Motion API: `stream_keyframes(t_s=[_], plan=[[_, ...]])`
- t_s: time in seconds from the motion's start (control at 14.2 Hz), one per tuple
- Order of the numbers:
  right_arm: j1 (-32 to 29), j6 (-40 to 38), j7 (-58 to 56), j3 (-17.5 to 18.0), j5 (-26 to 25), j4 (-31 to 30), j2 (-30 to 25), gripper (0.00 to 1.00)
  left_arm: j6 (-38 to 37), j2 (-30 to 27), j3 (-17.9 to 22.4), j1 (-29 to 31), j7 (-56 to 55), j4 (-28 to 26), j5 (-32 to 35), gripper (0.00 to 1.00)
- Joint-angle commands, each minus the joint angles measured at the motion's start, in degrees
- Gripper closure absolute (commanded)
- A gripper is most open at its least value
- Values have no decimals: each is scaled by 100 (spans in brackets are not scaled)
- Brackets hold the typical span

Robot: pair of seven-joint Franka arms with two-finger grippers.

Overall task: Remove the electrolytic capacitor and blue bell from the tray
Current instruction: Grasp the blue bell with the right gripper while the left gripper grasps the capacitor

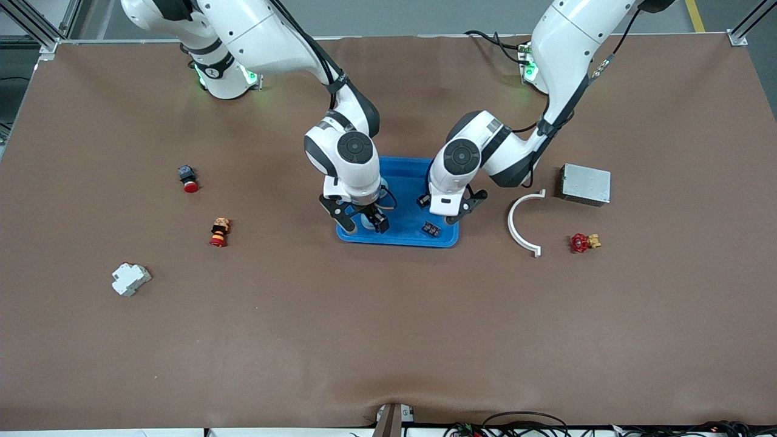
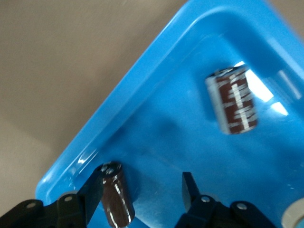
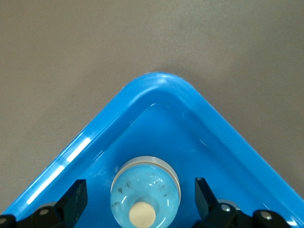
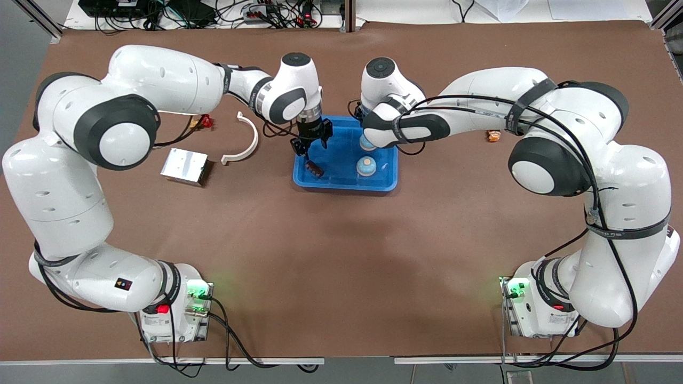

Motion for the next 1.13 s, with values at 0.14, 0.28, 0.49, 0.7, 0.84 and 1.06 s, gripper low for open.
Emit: stream_keyframes(t_s=[0.14, 0.28, 0.49, 0.7, 0.84, 1.06], plan=[[89, 53, 267, -21, -112, 174, 207, 0, -44, -82, 43, -98, -362, -387, 123, 31], [98, 62, 284, -21, -112, 174, 216, 0, -44, -81, 43, -159, -476, -519, 123, 38], [125, 62, 276, -12, -103, 174, 242, 9, -53, -178, 26, -133, -529, -555, 123, 100], [125, 176, 267, -12, -112, 174, 242, 100, -376, -590, 52, -28, -442, -503, 132, 100], [125, 176, 267, -12, -103, 209, 225, 100, -885, -976, 61, 226, -258, -284, 376, 100], [116, -147, 144, 5, -94, 332, 146, 100, -2072, -1267, 61, 630, 567, 253, 518, 100]])
